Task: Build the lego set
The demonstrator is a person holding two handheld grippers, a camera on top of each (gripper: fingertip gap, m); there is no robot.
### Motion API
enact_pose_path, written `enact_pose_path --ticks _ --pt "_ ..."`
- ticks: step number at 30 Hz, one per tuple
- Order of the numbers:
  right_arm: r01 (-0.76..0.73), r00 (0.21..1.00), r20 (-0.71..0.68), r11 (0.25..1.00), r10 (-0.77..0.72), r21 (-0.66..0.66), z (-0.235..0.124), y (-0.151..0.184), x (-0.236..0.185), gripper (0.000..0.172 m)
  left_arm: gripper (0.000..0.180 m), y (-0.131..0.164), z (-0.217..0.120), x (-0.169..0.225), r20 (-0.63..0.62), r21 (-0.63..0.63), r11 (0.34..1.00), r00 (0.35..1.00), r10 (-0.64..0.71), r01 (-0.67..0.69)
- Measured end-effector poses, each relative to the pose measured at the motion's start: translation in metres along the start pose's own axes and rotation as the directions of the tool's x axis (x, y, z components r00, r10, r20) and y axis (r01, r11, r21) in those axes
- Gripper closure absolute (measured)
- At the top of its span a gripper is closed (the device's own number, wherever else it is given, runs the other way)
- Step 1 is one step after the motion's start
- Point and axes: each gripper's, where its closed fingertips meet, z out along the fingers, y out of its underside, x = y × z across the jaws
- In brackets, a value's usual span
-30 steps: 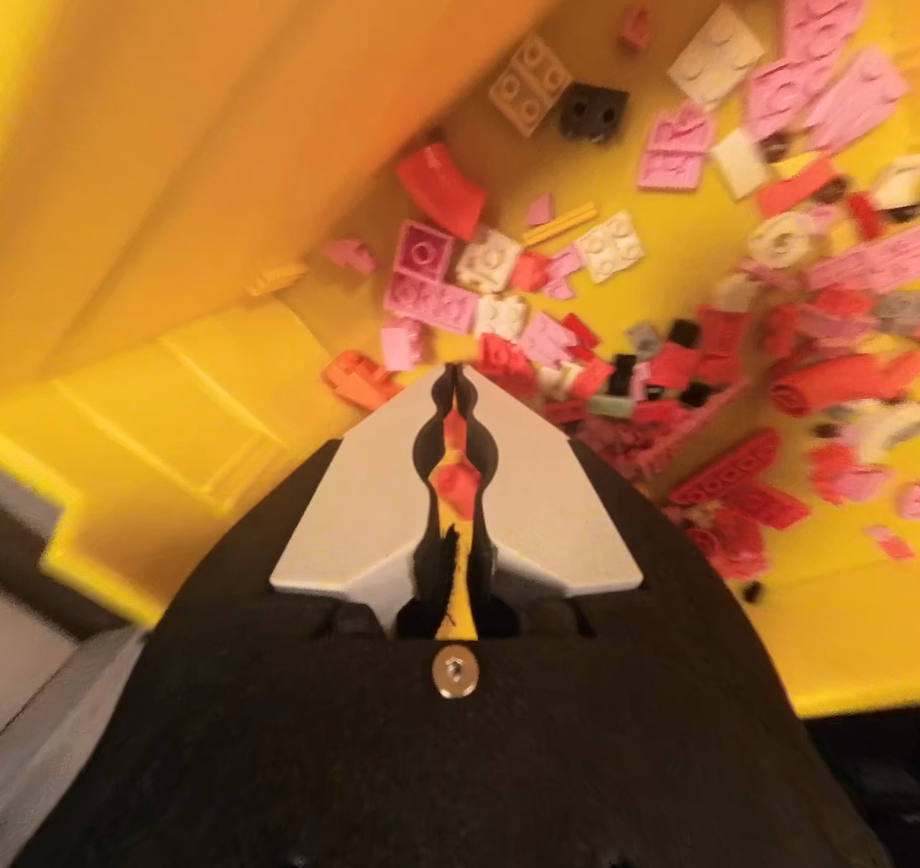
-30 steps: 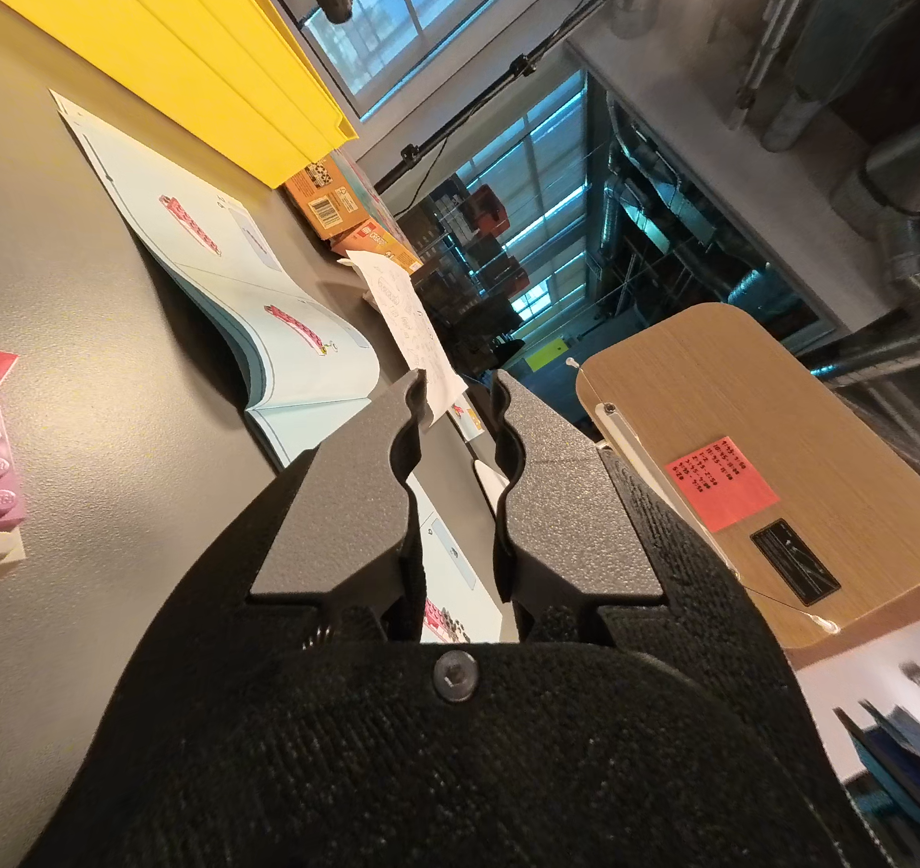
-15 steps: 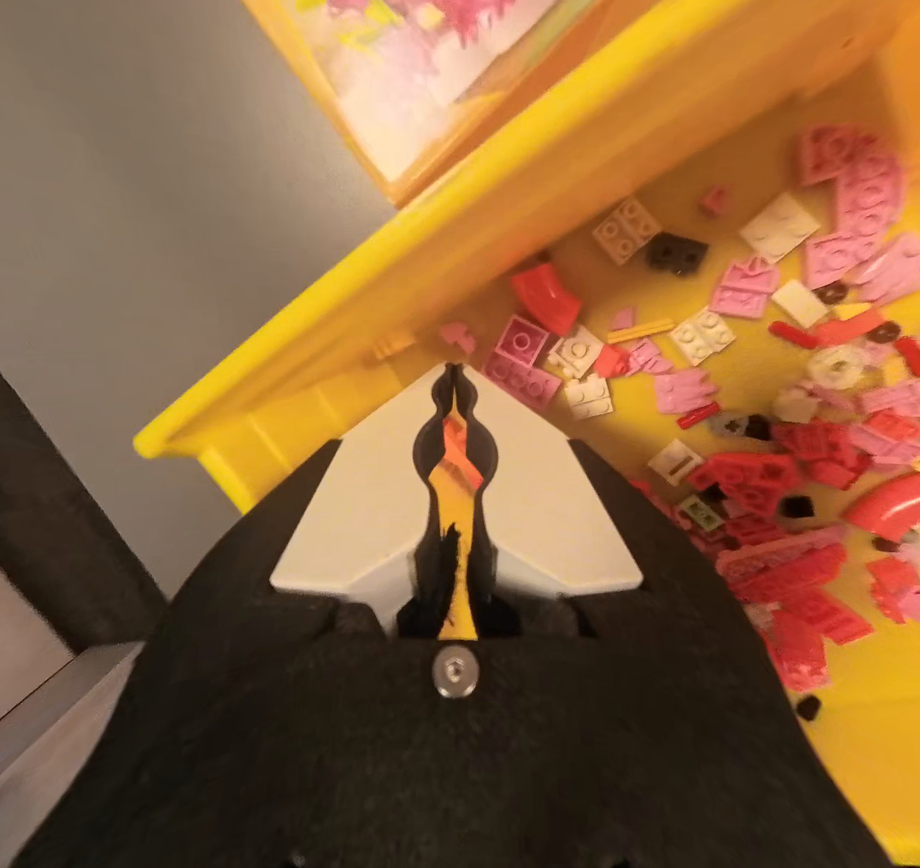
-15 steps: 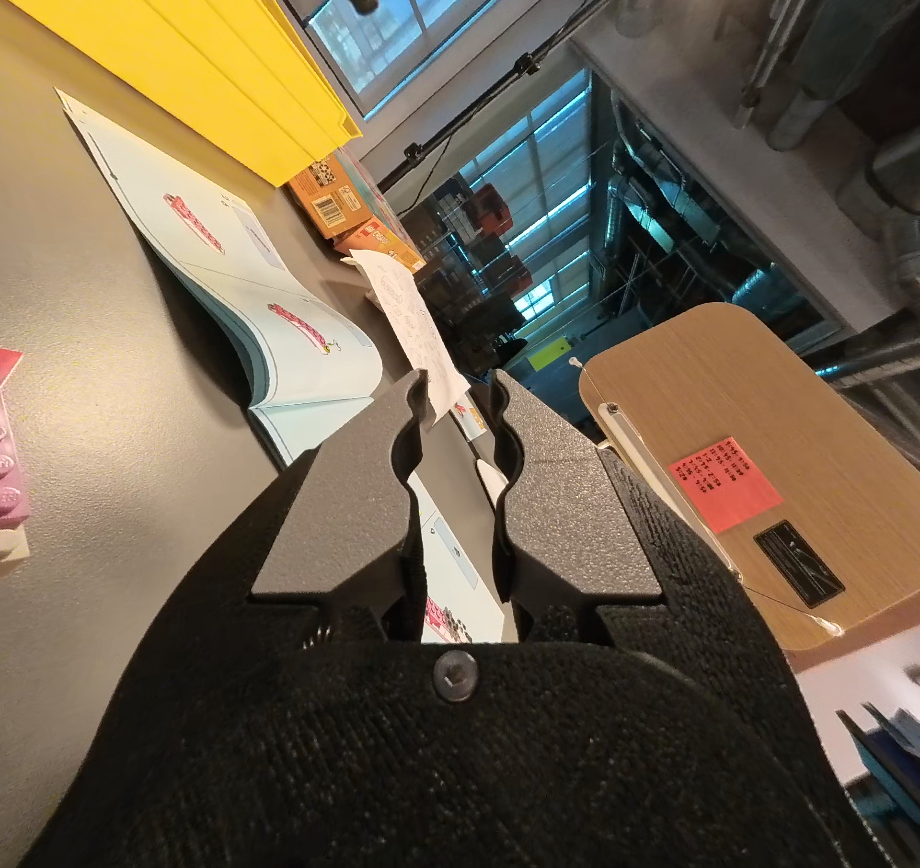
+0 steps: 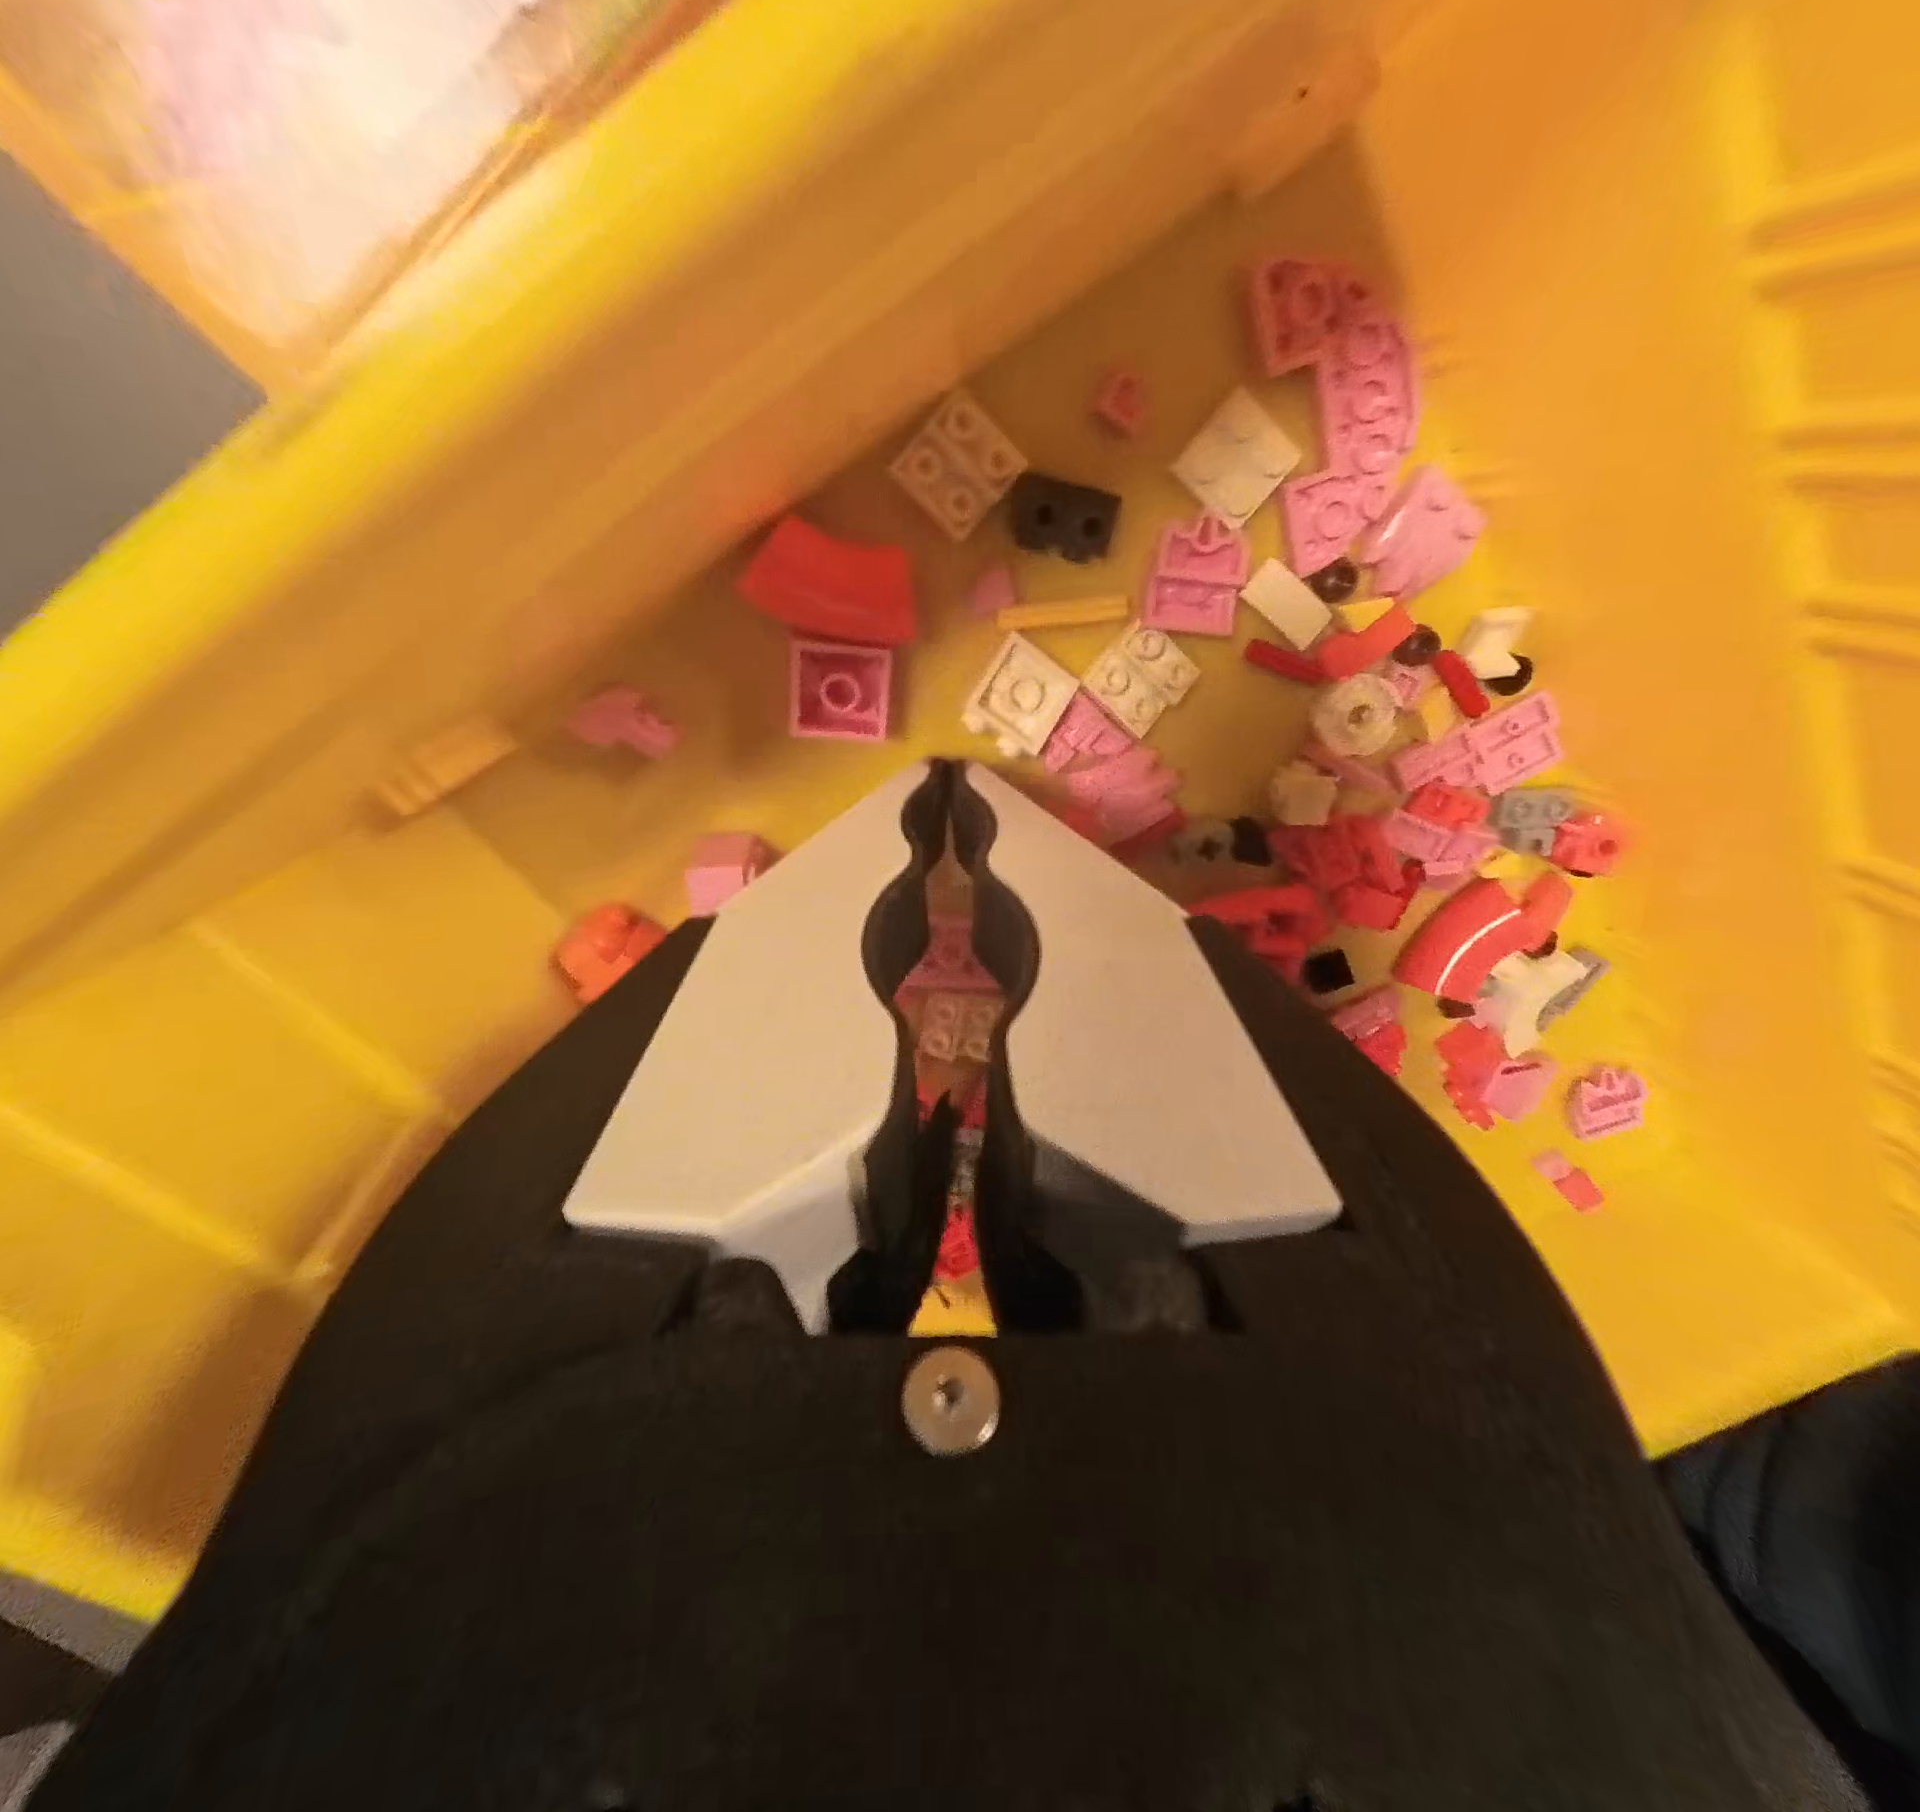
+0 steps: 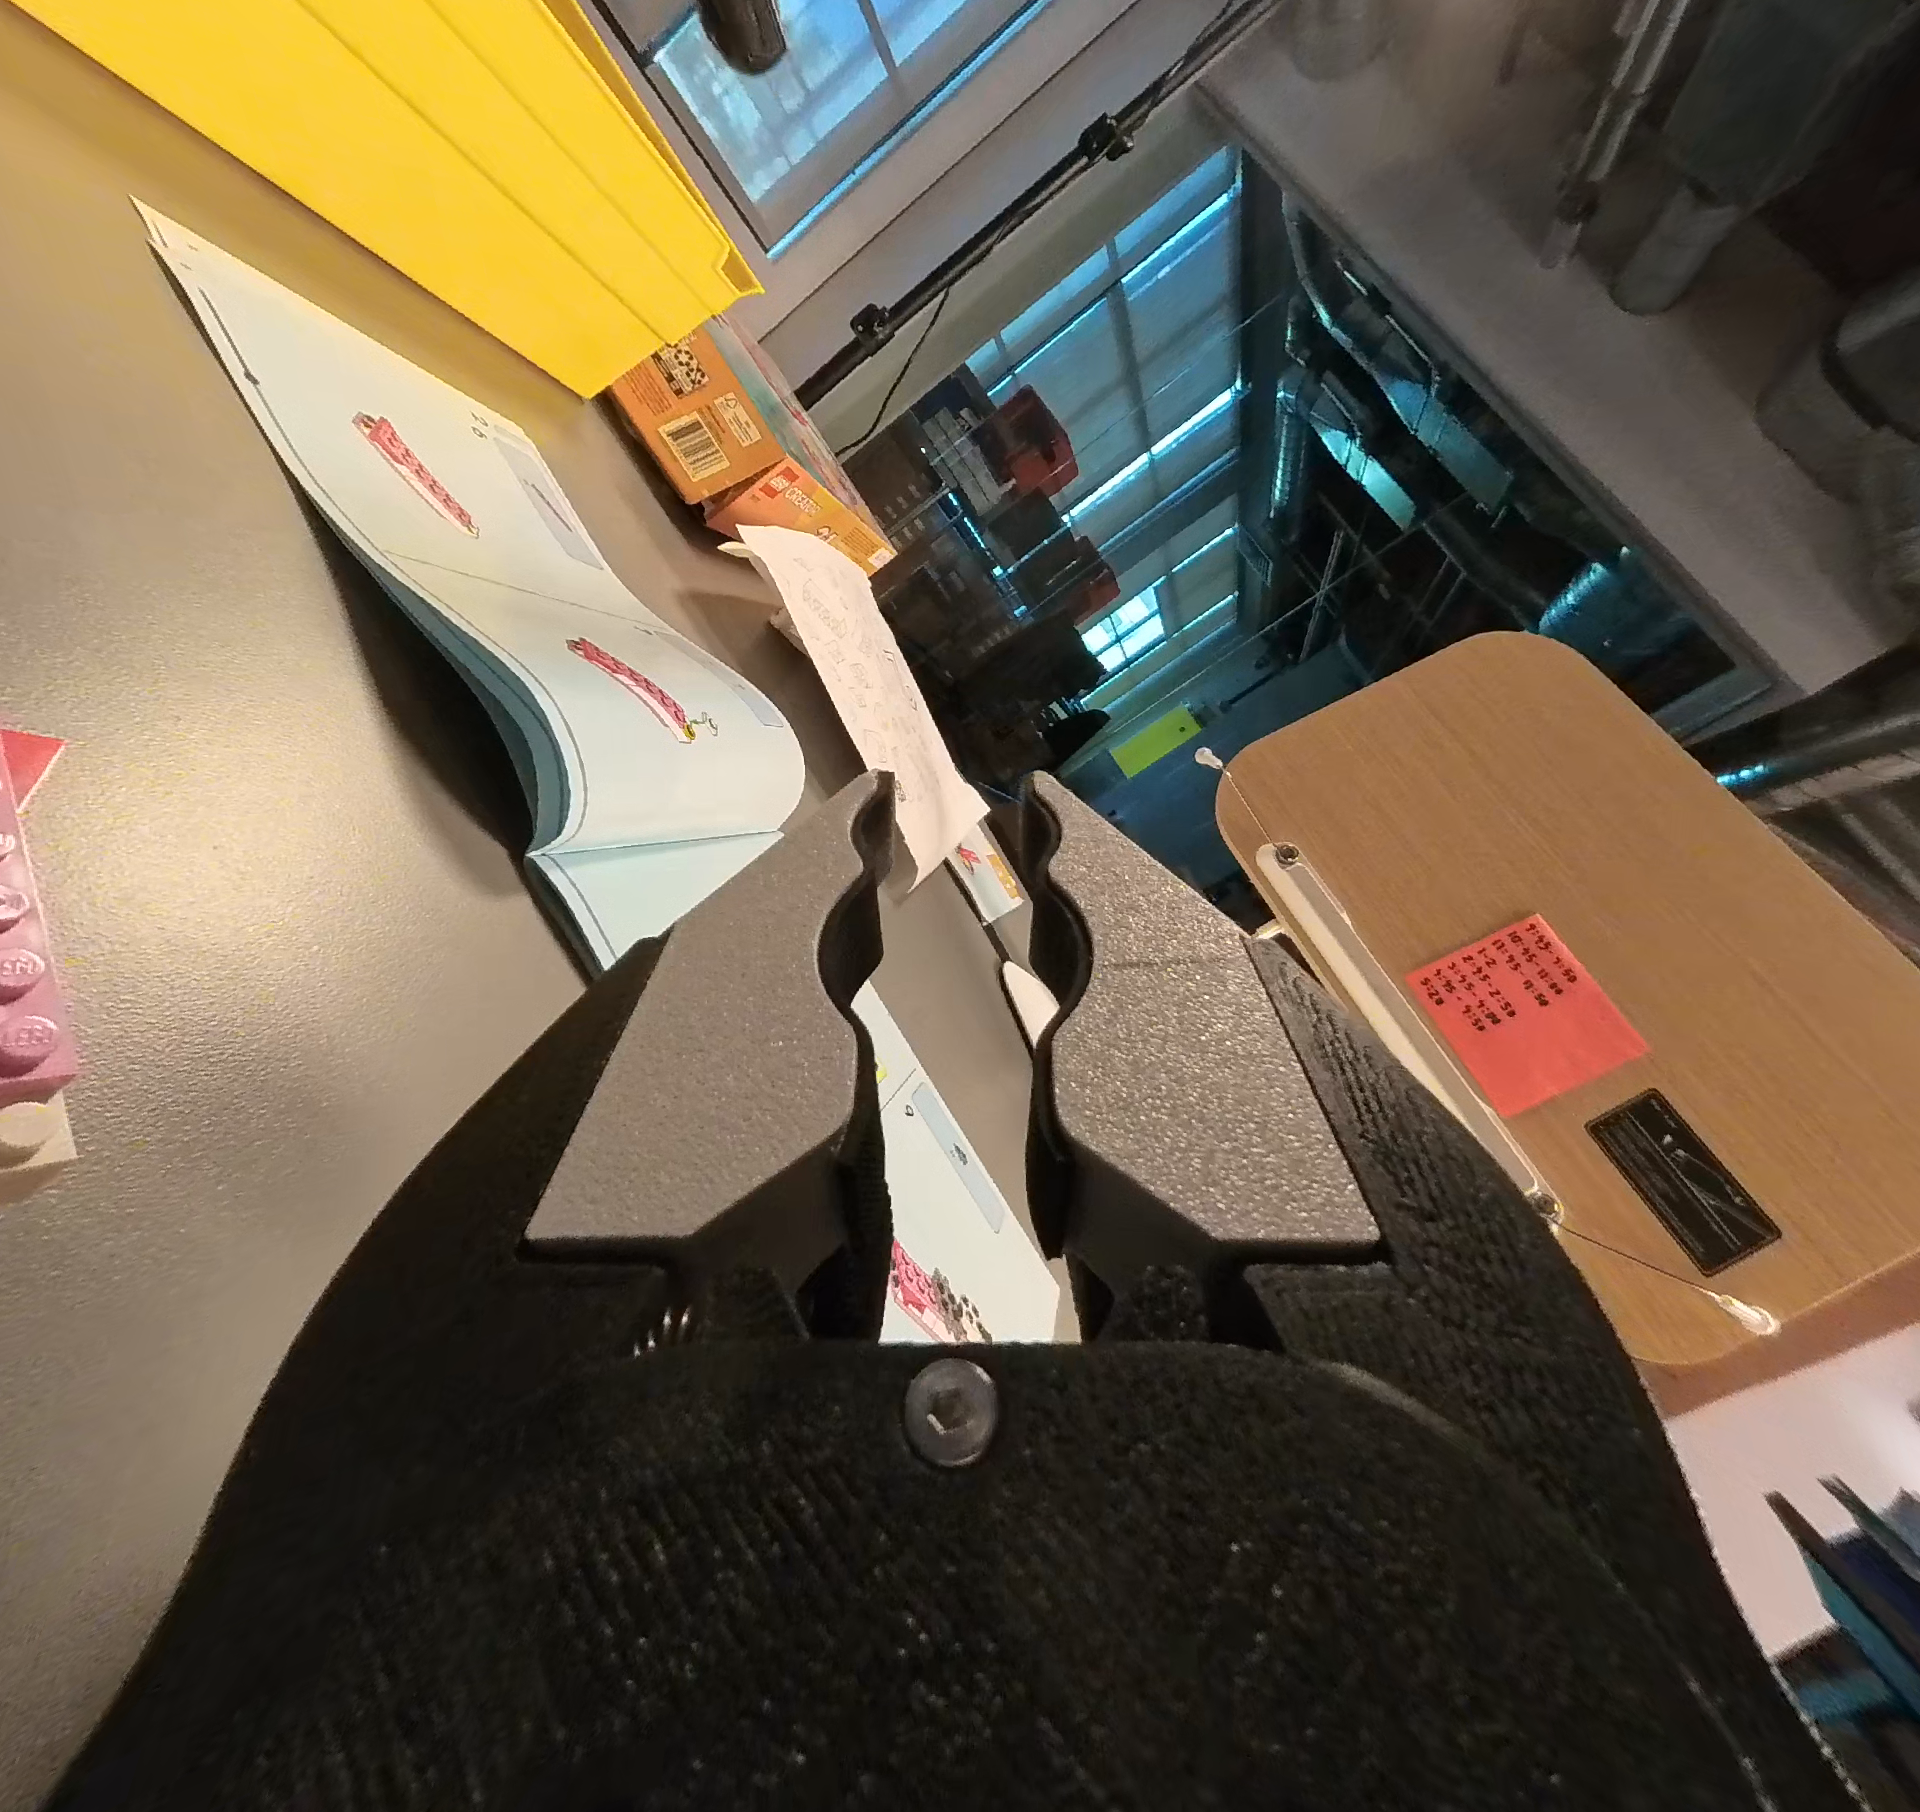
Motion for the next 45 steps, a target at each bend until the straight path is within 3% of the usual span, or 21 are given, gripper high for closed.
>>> enact_pose_path --ticks 5,9,16,20,23,26,30,36,39,45 --pt "-0.004 1.000 0.003 1.000 0.004 0.002 0.000 -0.001 0.000 0.150 0.180 0.005 -0.005 0.007 -0.008 0.065 0.998 1.000 0.000 0.000" --pt "-0.004 1.000 0.004 1.000 0.004 0.002 0.000 -0.001 -0.001 0.150 0.164 0.010 -0.015 0.016 0.009 0.126 0.992 1.000 0.023 -0.024" --pt "-0.002 1.000 0.008 1.000 0.002 0.001 0.000 -0.001 -0.002 0.150 0.142 0.021 -0.064 0.016 0.239 0.284 0.950 0.969 0.060 -0.129" --pt "0.001 1.000 0.007 1.000 -0.001 0.001 -0.001 -0.001 -0.002 0.150 0.139 0.025 -0.109 0.013 0.384 0.442 0.874 0.923 0.021 -0.203" --pt "0.004 1.000 0.007 1.000 -0.004 0.002 -0.001 -0.001 -0.002 0.150 0.120 0.044 -0.131 0.005 0.411 0.502 0.851 0.908 -0.080 -0.152" --pt "0.001 1.000 0.004 1.000 -0.001 -0.003 -0.001 0.000 -0.002 0.150 0.120 0.068 -0.144 -0.007 0.425 0.531 0.840 0.893 -0.149 -0.112" --pt "-0.005 1.000 -0.002 1.000 0.005 -0.005 -0.001 0.000 0.000 0.150 0.115 0.106 -0.126 -0.007 0.290 0.497 0.864 0.923 -0.251 0.079" --pt "0.005 1.000 0.005 1.000 -0.005 -0.009 -0.001 0.001 -0.002 0.150 0.140 0.143 -0.094 -0.004 0.229 0.405 0.899 0.933 -0.278 0.168" --pt "0.009 1.000 0.010 1.000 -0.009 -0.011 -0.001 0.002 -0.004 0.150 0.169 0.145 -0.083 0.010 0.129 0.389 0.901 0.957 -0.259 0.191" --pt "0.015 1.000 0.015 1.000 -0.015 -0.014 -0.001 0.003 -0.005 0.150 0.173 0.159 -0.083 0.016 0.194 0.324 0.935 0.958 -0.213 0.143"
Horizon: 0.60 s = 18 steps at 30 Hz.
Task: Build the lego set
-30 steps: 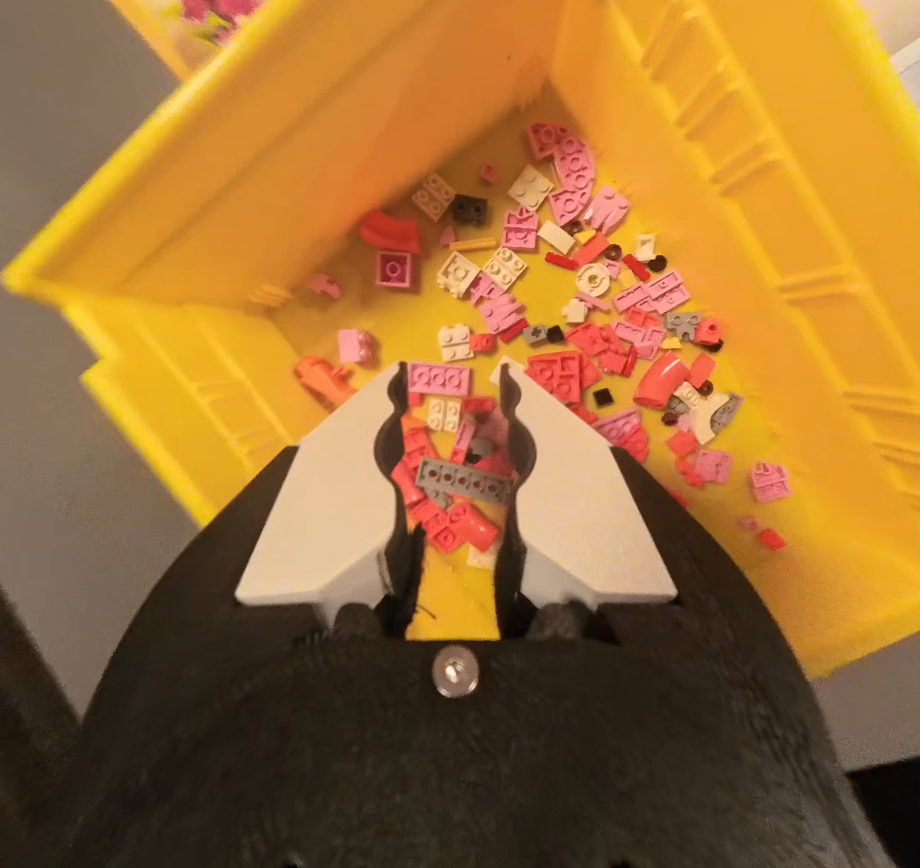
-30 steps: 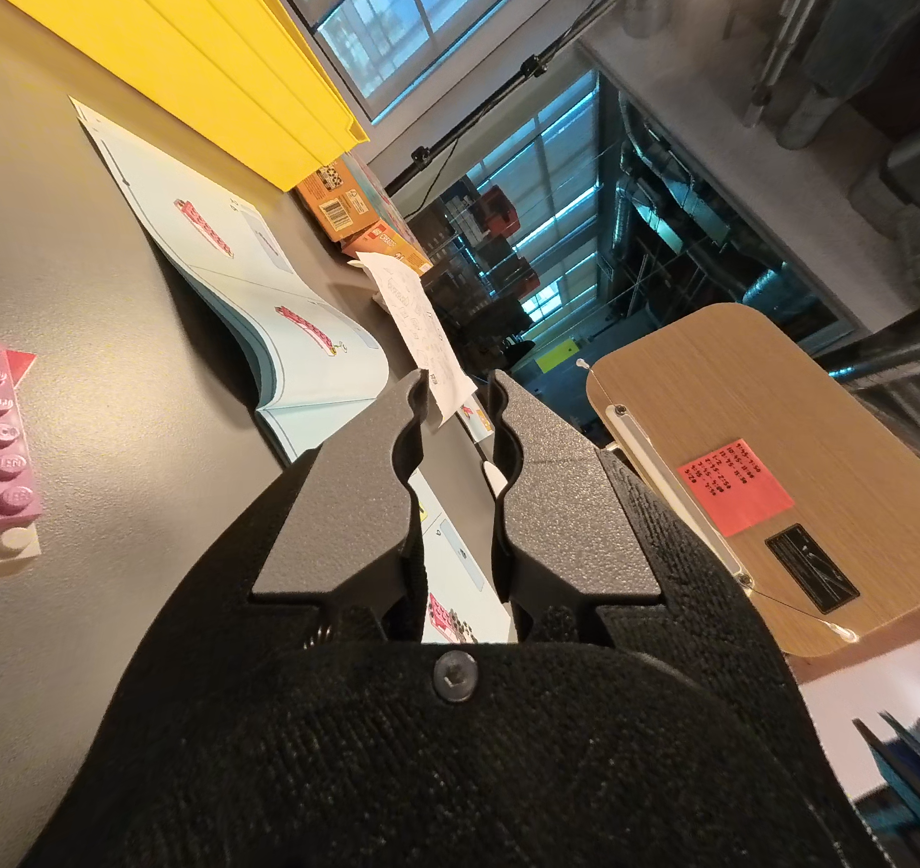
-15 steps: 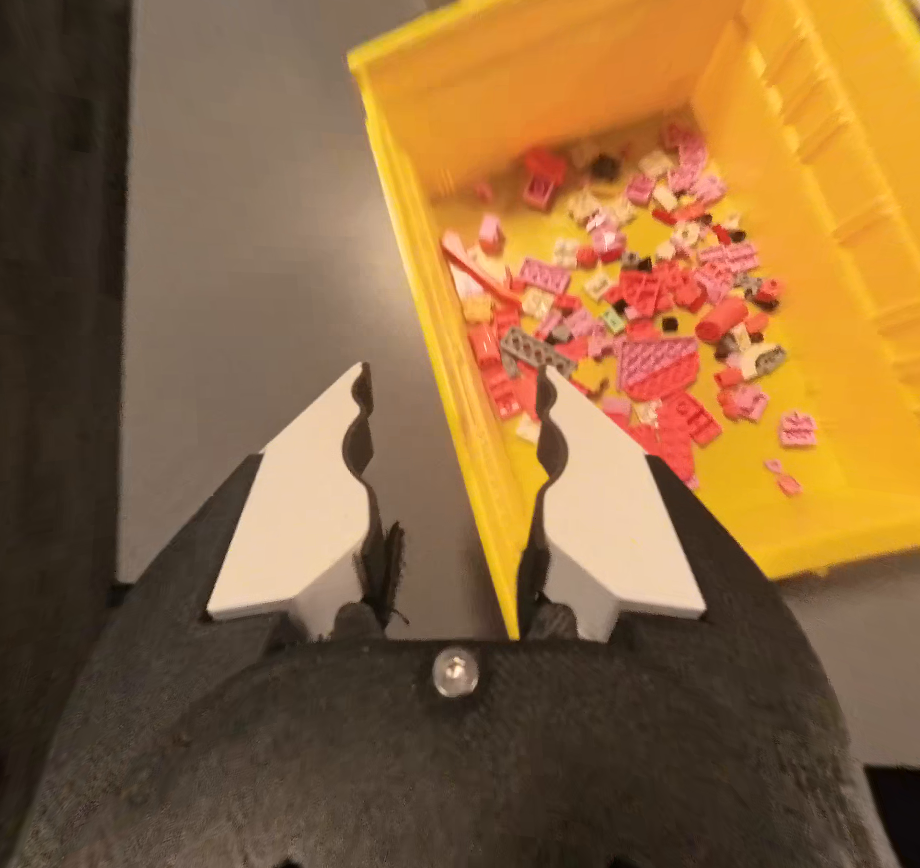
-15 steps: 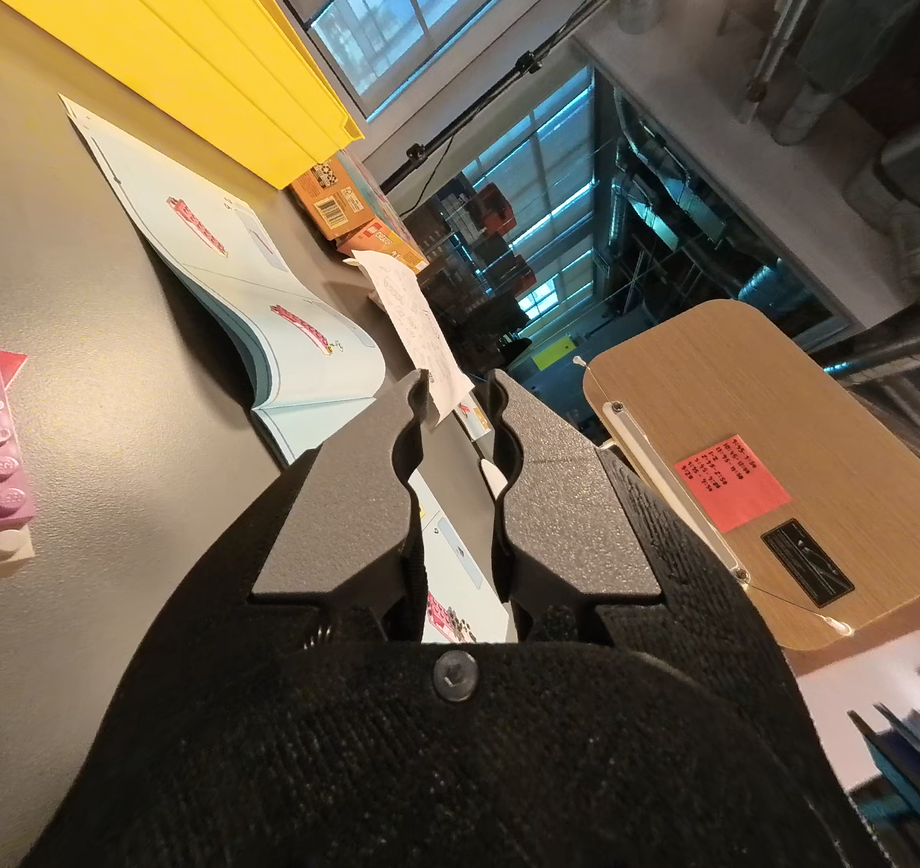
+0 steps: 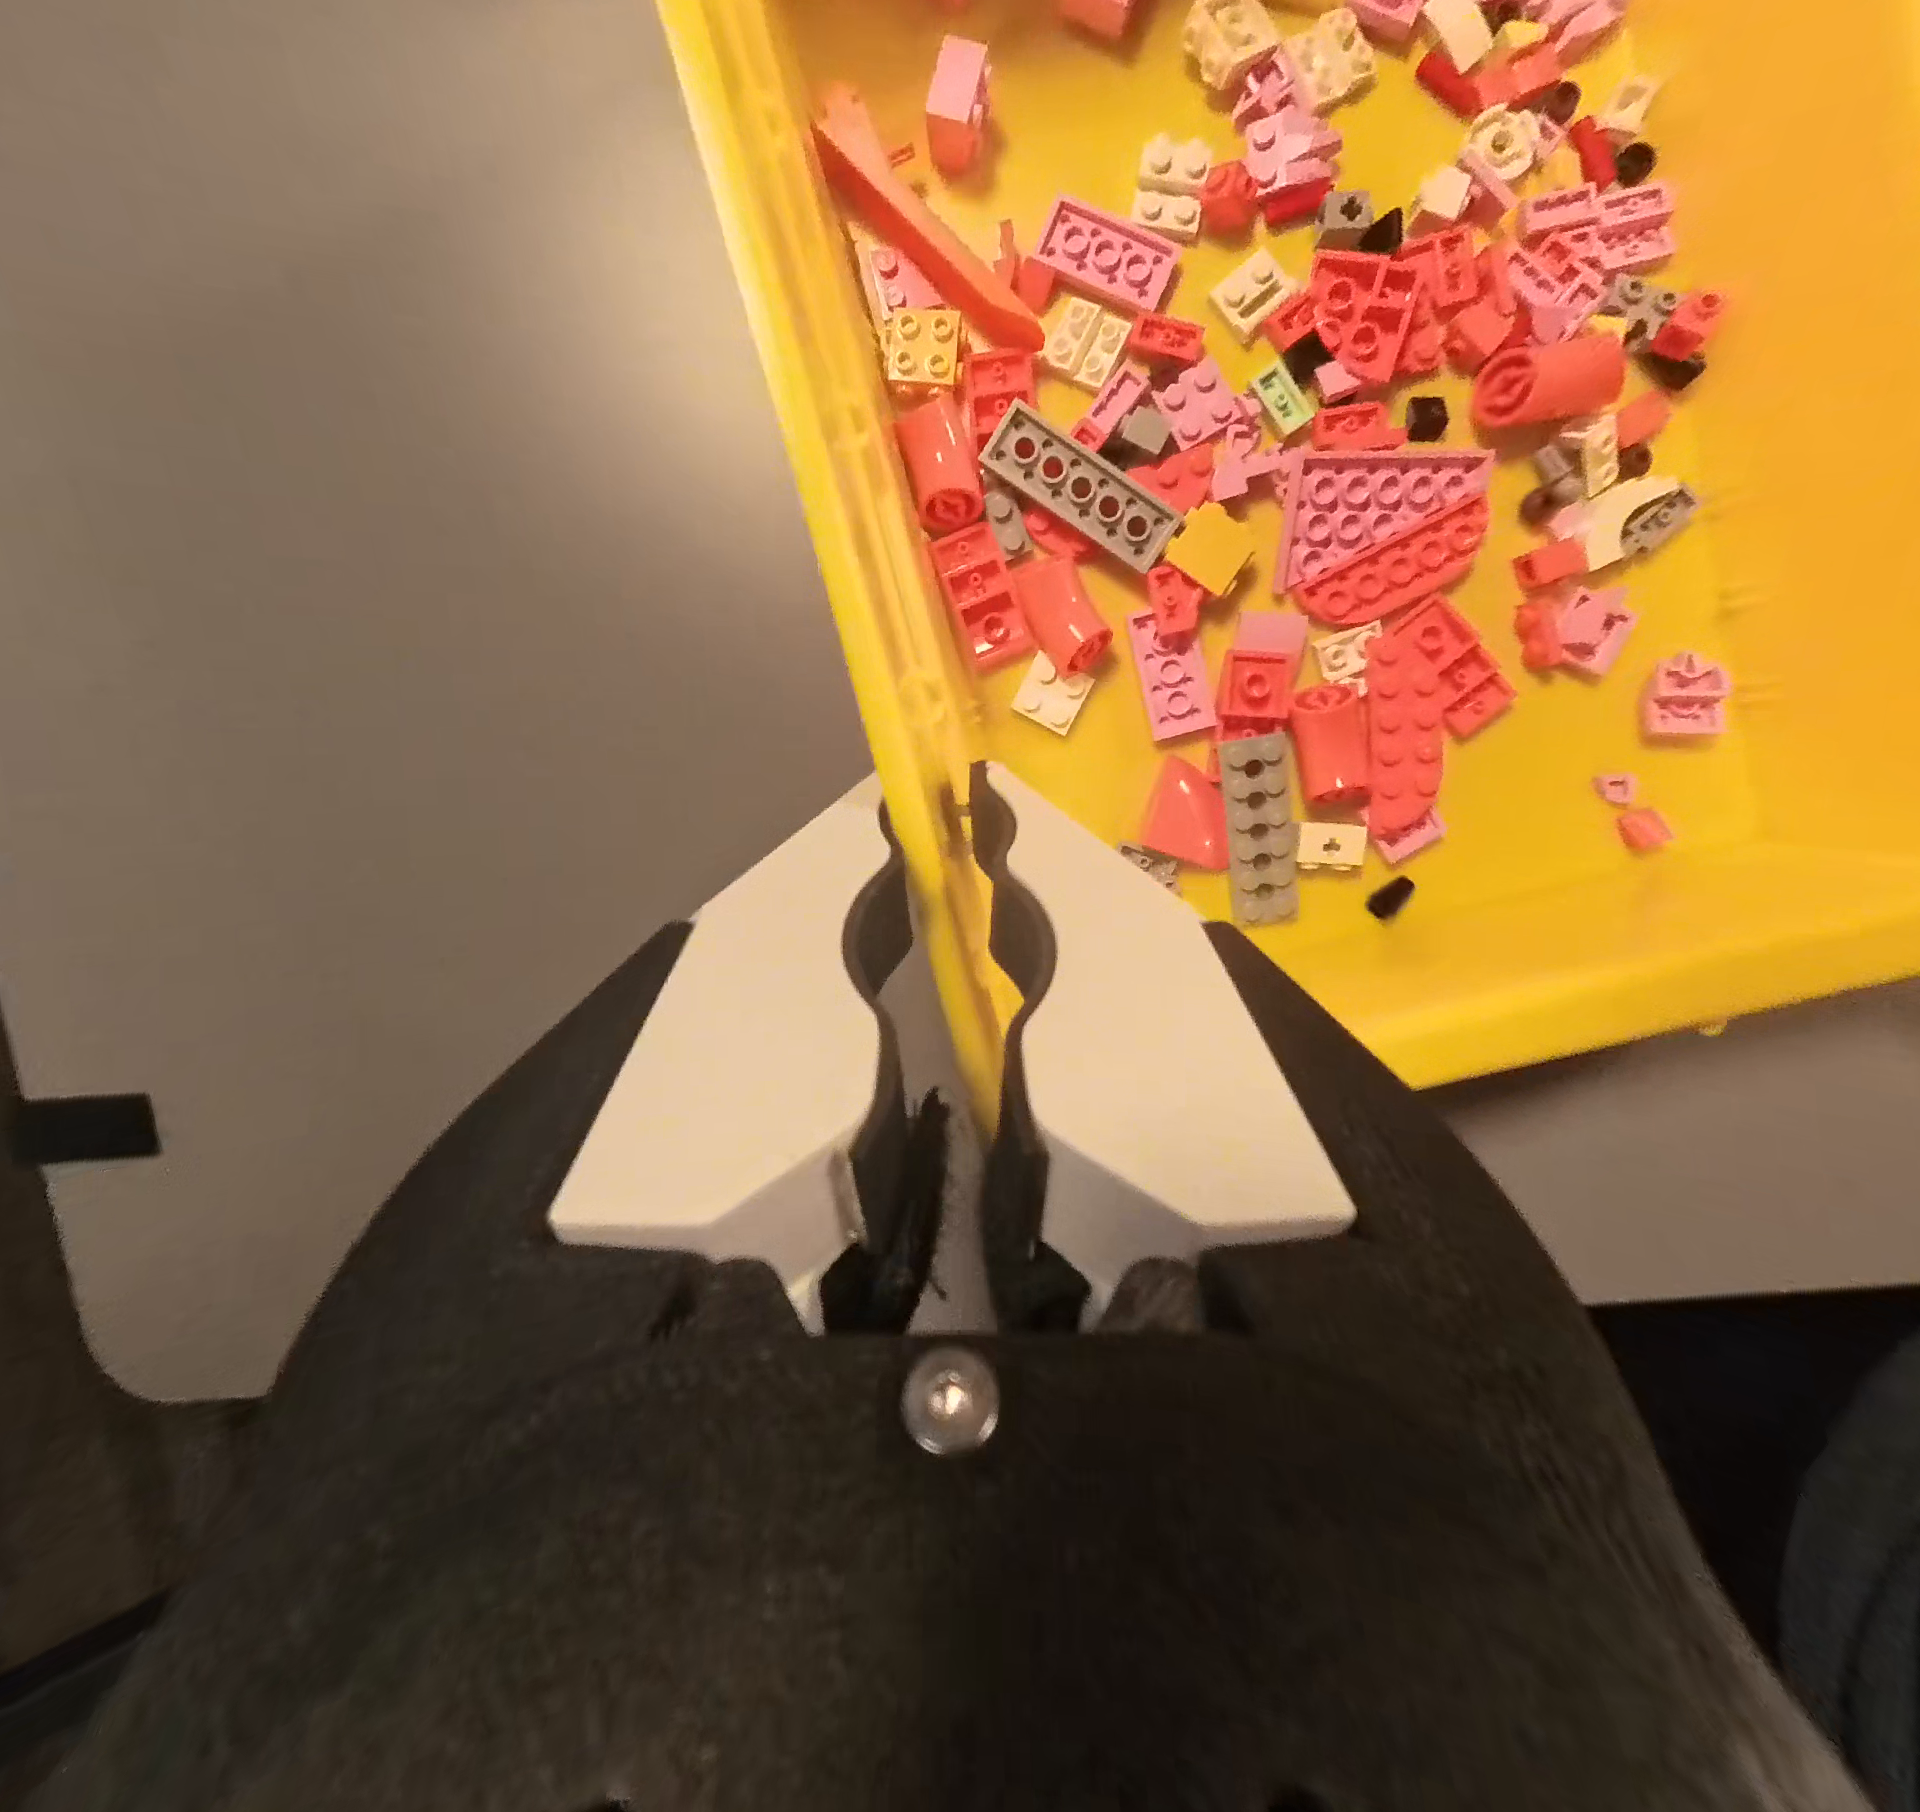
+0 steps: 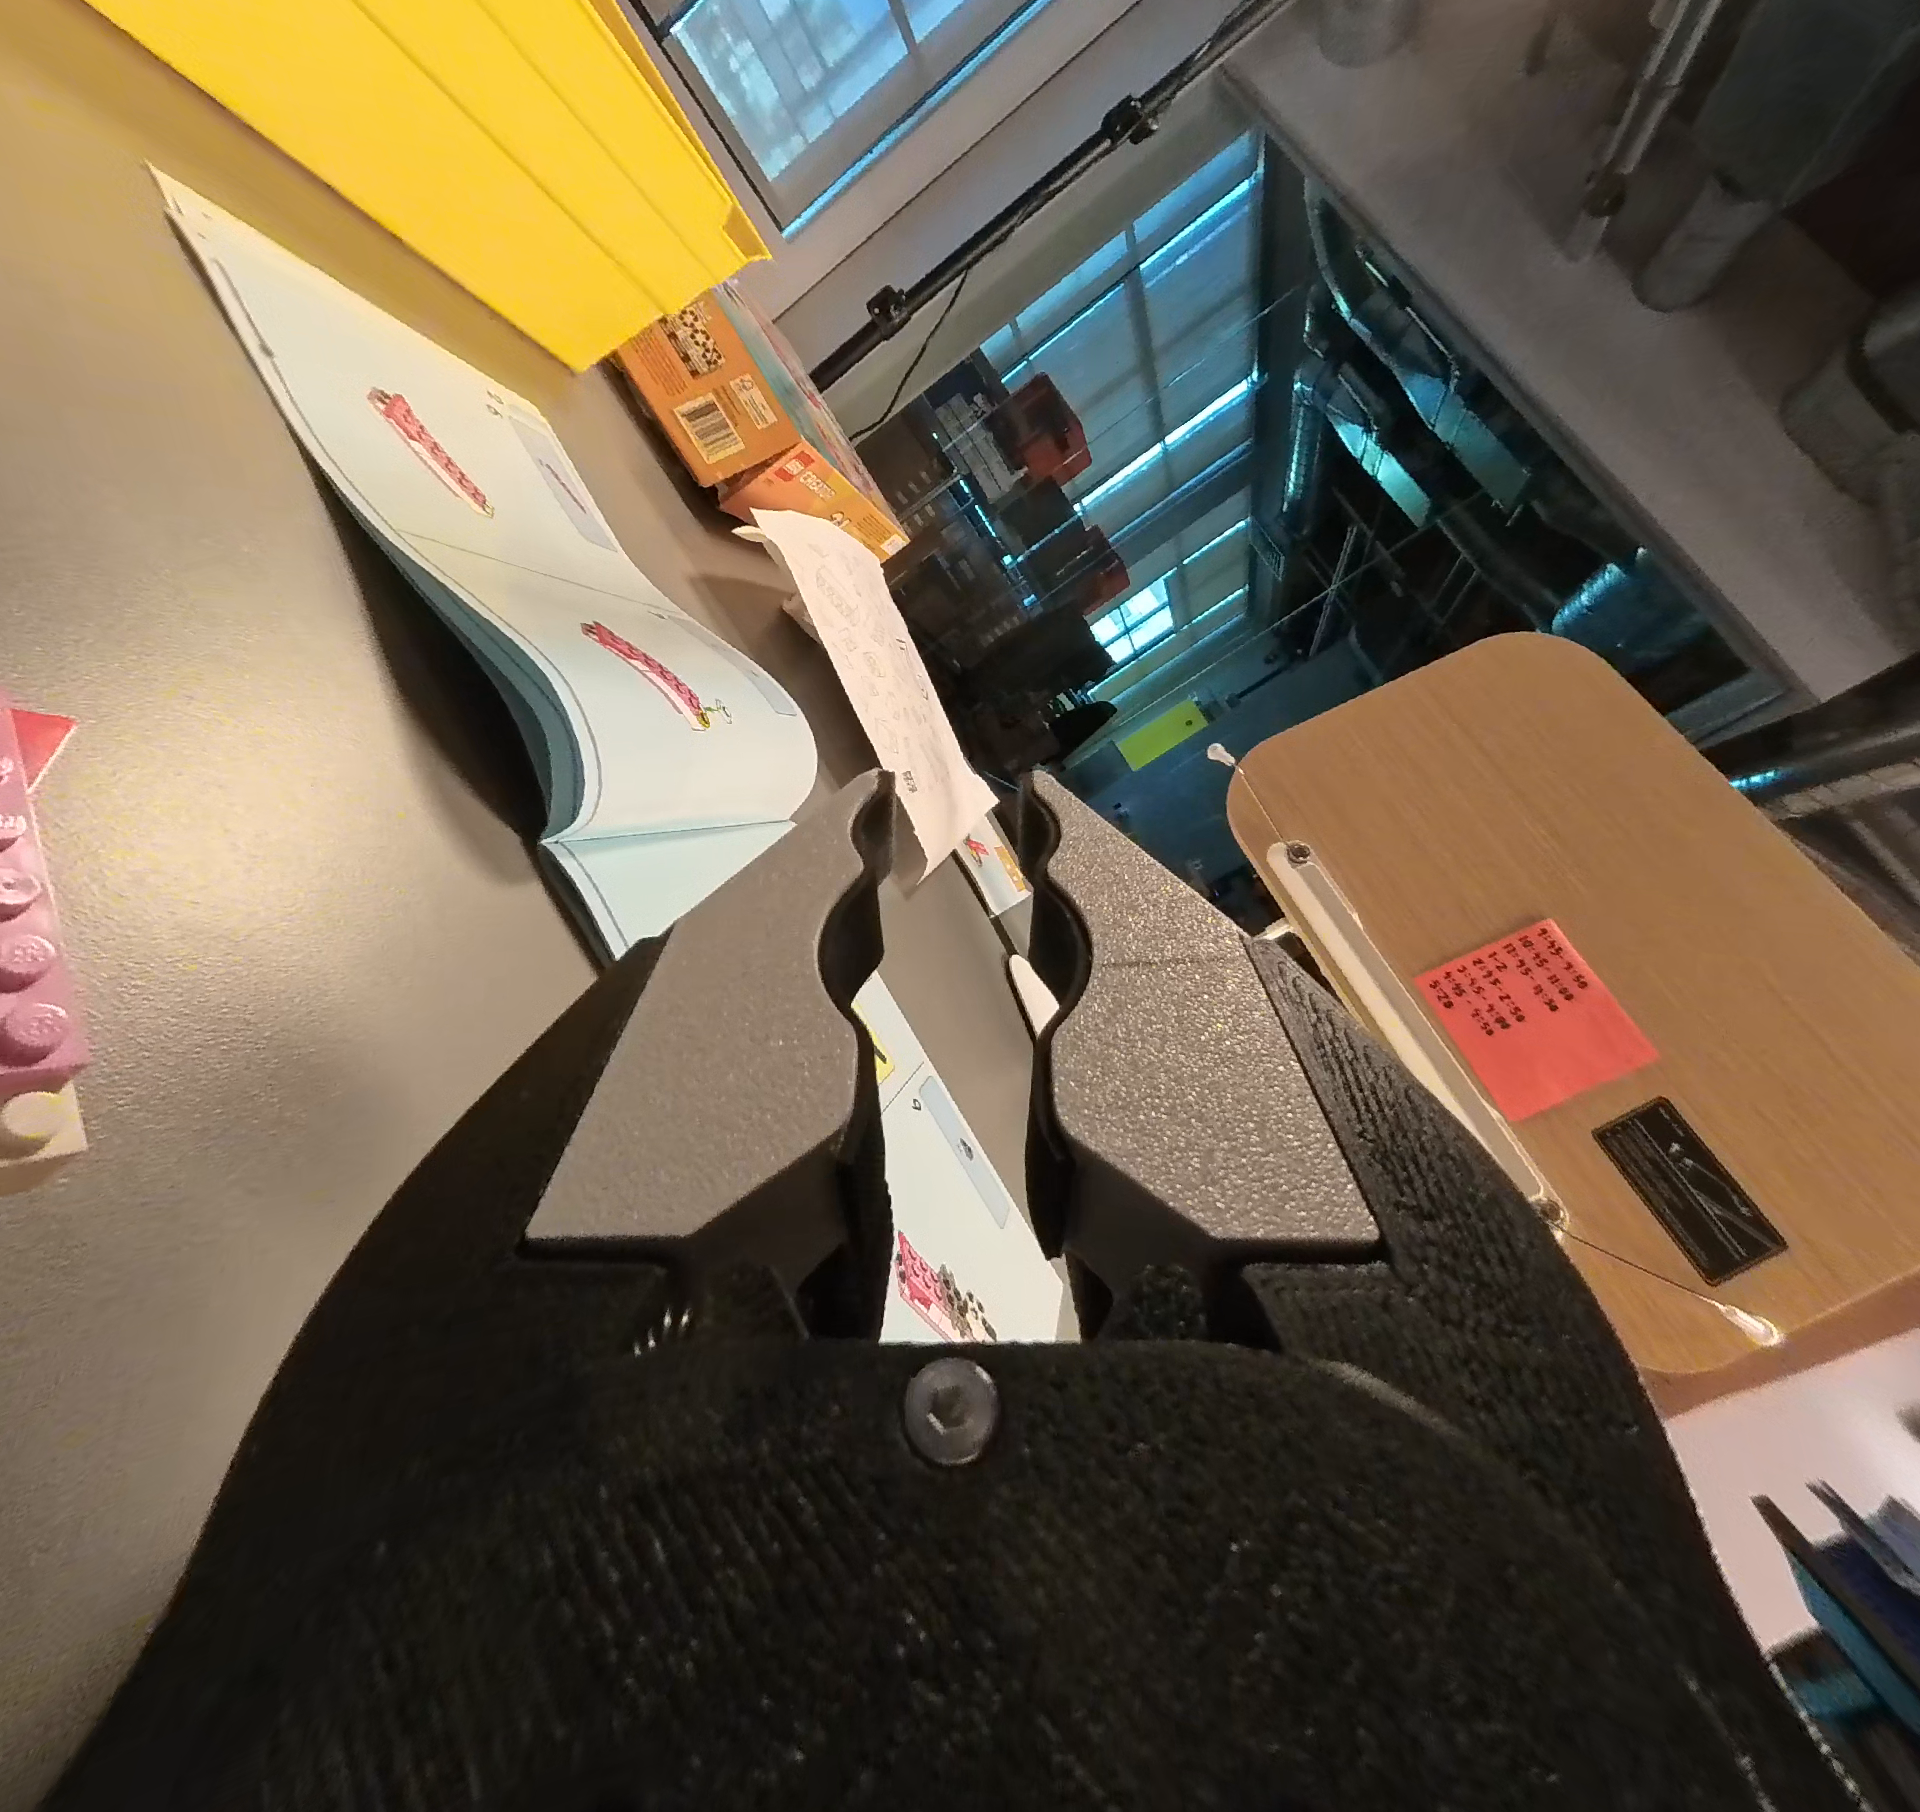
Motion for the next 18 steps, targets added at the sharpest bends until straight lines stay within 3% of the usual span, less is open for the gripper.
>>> enact_pose_path --ticks 10,18 --pt "-0.010 1.000 0.002 1.000 0.010 0.000 -0.001 0.002 0.000 0.150 0.174 0.037 -0.021 0.040 -0.064 -0.005 1.000 0.998 0.023 -0.023" --pt "-0.007 1.000 -0.002 1.000 0.007 -0.012 0.000 0.005 0.001 0.151 0.173 0.053 -0.031 0.062 -0.016 -0.019 1.000 1.000 0.018 -0.019"
